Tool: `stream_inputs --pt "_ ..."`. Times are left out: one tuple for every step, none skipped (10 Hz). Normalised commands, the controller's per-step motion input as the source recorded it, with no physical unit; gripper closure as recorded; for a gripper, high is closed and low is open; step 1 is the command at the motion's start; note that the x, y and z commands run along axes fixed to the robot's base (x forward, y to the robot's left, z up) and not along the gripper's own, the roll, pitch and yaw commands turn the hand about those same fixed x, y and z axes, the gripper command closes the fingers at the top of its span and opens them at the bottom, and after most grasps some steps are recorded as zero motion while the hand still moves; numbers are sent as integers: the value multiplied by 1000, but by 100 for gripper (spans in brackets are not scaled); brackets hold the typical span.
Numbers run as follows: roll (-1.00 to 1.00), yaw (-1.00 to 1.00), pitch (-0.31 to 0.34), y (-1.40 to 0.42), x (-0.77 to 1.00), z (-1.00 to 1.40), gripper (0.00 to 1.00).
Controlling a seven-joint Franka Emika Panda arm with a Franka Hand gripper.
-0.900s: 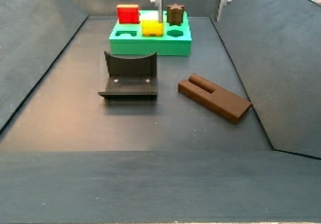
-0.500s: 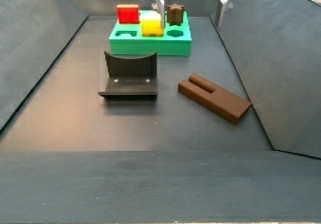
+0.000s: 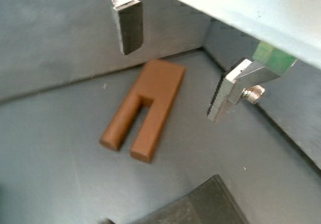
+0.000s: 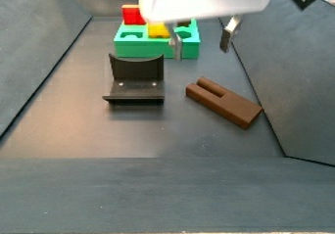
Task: Pick up the square-circle object. Move up. Rotate the square-circle object. Place the square-circle object on the fixture. Regrasp the square-circle object. Move to above the board. Insert the square-circle object.
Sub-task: Pick up the square-circle object.
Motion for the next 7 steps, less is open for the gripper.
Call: stream_inputs --pt "1 829 113 -283 0 -751 0" --pt "14 691 157 -437 0 -791 0" --pt "0 589 50 -531 0 -729 0" --pt "-4 531 -216 -360 -126 -726 0" --pt "-40 389 -277 -51 -214 -591 0" --pt "-60 354 -291 0 -260 -554 0" --pt "-86 291 -307 0 -249 -537 0"
